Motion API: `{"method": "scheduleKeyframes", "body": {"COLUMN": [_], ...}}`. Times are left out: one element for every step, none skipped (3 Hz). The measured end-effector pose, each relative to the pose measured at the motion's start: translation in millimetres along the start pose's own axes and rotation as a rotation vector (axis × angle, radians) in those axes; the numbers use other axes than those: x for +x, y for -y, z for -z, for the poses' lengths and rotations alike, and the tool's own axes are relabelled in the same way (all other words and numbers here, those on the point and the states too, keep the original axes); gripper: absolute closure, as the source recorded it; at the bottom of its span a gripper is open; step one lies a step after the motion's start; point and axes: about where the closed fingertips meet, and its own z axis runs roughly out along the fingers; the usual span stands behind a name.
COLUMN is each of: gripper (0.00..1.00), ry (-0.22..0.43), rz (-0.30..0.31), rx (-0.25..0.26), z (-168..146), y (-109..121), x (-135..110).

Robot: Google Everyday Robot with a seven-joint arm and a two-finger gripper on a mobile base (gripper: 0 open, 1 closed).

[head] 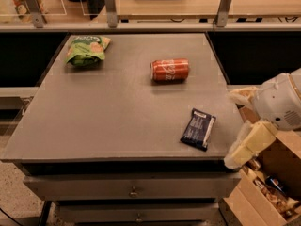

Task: Move rxbar blueberry near coke can

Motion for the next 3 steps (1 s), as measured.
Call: {"method": "scheduleKeyframes", "body": {"gripper": [0.0, 0.0, 0.0], "ry": [0.096, 0.105, 0.104], "rz": [-0.003, 0.002, 0.002], "rx": [0.039, 0.048, 0.047], "z": [-12.5, -11.5, -11.4], "y": [-8.3, -9.6, -9.6], "x": [2.0, -0.2, -0.3]}}
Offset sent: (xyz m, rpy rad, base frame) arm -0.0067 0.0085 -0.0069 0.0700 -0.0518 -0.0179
